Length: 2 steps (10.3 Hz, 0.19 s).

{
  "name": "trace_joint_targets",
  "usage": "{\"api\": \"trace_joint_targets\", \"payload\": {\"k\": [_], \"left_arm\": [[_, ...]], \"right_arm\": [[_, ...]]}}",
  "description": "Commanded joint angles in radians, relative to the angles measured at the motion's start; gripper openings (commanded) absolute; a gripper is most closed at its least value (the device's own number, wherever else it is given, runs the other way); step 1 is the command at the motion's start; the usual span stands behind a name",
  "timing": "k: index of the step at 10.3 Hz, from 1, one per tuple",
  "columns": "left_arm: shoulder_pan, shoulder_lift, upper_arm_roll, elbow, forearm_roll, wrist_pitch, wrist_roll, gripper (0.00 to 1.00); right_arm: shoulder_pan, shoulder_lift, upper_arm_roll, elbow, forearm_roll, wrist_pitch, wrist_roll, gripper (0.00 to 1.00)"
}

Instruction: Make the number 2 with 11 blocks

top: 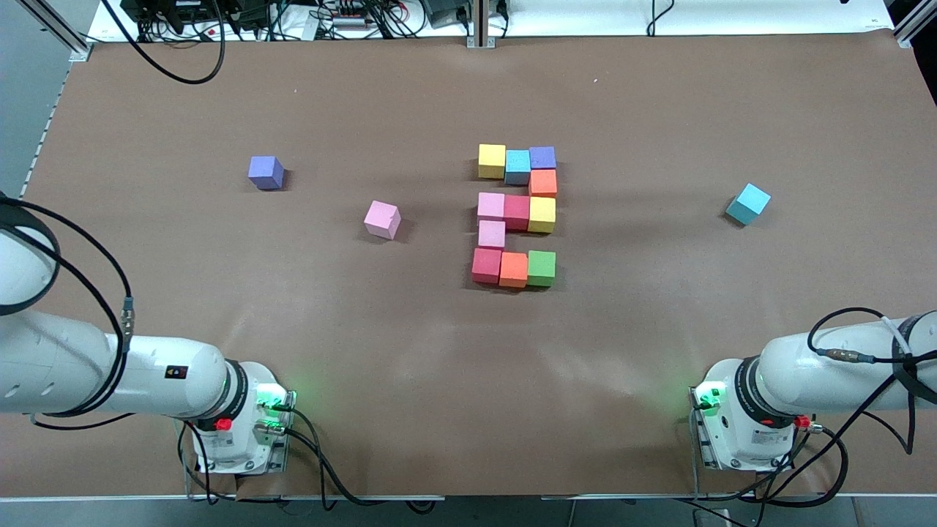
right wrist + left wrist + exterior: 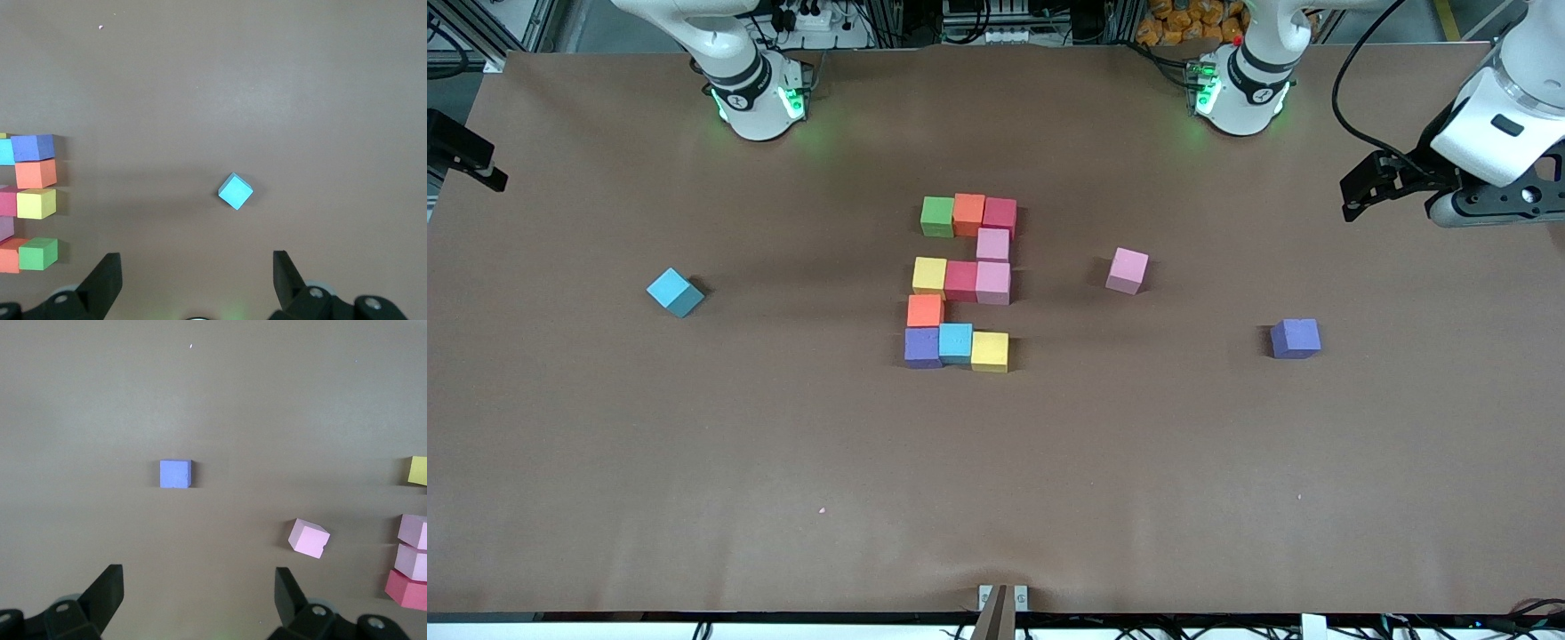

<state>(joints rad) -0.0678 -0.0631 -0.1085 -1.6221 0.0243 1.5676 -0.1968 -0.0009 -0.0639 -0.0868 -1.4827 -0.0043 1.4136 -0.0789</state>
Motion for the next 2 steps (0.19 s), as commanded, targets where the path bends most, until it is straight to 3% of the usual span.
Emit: {"api": "trace_joint_targets", "payload": {"k": [1,2], "left_arm": [[-0.003,0.013,0.004,0.031,0.005,-0.023,0.019,1.0],[-0.001,0.014,0.004,0.031,0.005,-0.024,0.017,1.0]], "right_arm": [[-0.007,0.007,0.005,0.019,0.003,-0.009,0.014,1.0],[-0.008,0.007,0.005,0.019,0.003,-0.009,0.013,1.0]]}}
